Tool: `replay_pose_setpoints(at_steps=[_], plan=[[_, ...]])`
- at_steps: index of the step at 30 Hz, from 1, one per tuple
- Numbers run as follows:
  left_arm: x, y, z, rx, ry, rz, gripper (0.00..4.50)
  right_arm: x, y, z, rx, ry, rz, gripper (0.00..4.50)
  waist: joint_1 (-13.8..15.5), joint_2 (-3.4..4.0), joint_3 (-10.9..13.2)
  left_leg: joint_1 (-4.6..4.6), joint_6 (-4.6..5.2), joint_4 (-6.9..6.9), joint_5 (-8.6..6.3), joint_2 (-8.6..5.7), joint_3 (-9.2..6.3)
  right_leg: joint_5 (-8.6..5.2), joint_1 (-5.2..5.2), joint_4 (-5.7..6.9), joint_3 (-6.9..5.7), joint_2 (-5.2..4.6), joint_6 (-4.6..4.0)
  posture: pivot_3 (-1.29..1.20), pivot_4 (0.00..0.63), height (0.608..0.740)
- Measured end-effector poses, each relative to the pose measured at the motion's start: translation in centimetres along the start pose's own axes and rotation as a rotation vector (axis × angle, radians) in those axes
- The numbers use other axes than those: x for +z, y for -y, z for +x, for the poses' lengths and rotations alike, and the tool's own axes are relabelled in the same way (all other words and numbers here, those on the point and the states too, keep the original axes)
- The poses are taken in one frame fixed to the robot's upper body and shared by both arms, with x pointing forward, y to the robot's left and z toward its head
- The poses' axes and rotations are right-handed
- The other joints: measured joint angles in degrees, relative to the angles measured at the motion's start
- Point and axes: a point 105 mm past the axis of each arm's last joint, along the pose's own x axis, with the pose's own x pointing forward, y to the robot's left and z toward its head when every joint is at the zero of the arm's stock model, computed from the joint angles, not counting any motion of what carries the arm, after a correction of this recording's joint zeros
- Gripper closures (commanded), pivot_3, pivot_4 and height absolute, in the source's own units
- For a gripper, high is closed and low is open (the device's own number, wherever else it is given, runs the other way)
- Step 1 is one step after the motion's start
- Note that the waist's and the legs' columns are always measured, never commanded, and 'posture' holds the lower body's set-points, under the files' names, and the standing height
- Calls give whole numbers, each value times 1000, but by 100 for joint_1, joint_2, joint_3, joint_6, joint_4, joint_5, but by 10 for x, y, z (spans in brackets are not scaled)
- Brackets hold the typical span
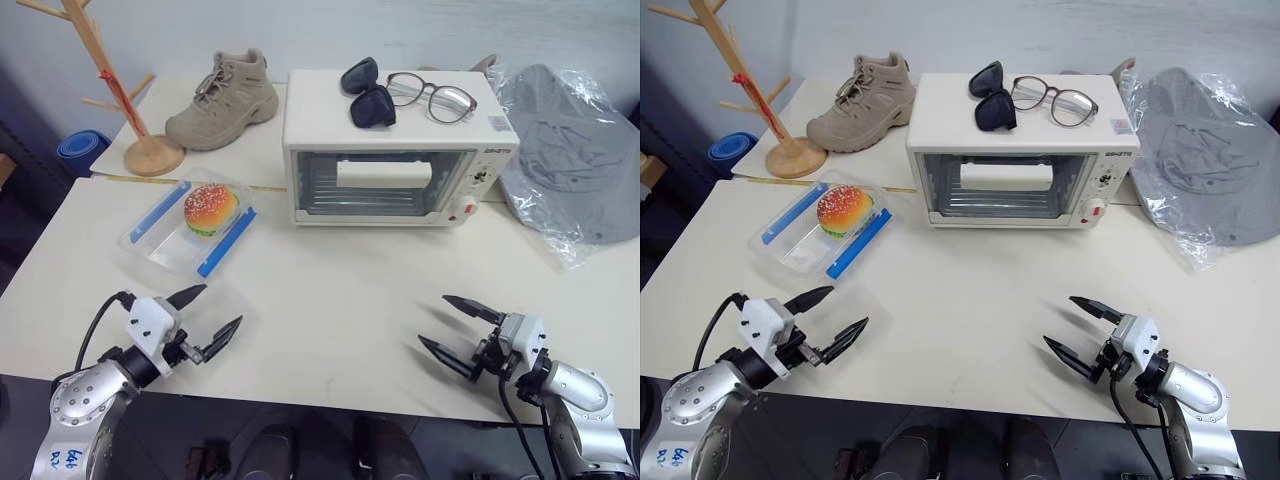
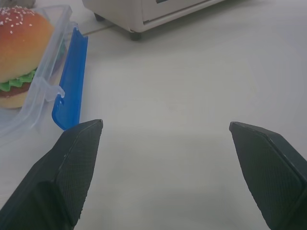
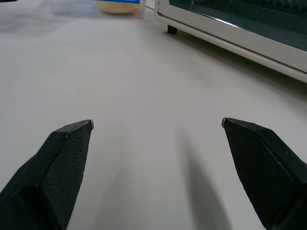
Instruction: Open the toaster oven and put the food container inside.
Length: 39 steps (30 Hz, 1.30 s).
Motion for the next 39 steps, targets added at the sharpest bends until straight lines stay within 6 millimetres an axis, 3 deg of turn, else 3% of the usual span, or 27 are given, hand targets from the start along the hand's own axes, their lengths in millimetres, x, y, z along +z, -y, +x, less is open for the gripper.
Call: replay_pose_setpoints(at_steps=[4, 9, 13, 16, 23, 31, 34, 38, 39], plan=[[4, 3, -1, -44, 25, -88, 0, 20, 14, 16, -23, 68, 23, 7, -20, 6, 6, 1, 3, 8, 0, 3, 1, 3, -2, 11, 4, 0, -3, 0, 150, 740], [43, -7, -8, -144, 132, -188, 0, 71, 49, 51, -50, 202, 29, 7, 2, 7, 9, 1, 5, 5, 4, 16, -12, 13, -4, 10, -8, 7, -24, 0, 150, 740], [68, -14, -7, -186, 184, -169, 0, 92, 67, 76, -37, 226, 42, 7, 4, 11, 11, -10, -16, 8, 19, 10, -11, 15, -9, 9, -9, 7, -21, 0, 150, 740], [74, -13, -5, -204, 207, -179, 0, 104, 74, 90, -38, 275, 43, 7, -13, 10, 11, -12, -16, 5, 17, 11, -8, 15, -9, -1, -8, 11, -20, 0, 150, 740], [69, -10, -5, -191, 210, -203, 0, 97, 66, 102, 34, 288, 79, 7, -25, 11, 11, -27, -19, 3, 15, 31, 3, 16, -16, -6, -3, 37, -18, 0, 150, 740], [71, -16, 0, -175, 226, -176, 0, 86, 35, 76, 191, 272, -63, 7, -5, 11, 11, -17, -28, 14, 10, 49, 21, 15, -16, -12, 12, 59, -19, 0, 150, 740], [71, -20, 4, -172, 234, -185, 582, 77, 28, 68, 224, 232, -124, 0, -8, 11, 11, -3, -27, 14, 9, 50, 35, 16, -14, 1, 25, 60, -20, 0, 150, 740], [77, -23, 14, -203, 260, -182, 1794, 65, 26, 64, 189, 192, -103, 0, -34, 10, 11, 7, -29, 14, 10, 56, 51, 19, -15, 14, 43, 64, -24, 0, 150, 740], [77, -21, 16, -221, 262, -179, 1794, 65, 29, 64, 158, 195, -87, 0, -49, 10, 11, 10, -30, 13, 10, 57, 55, 19, -15, 15, 49, 65, -25, 0, 150, 740]])
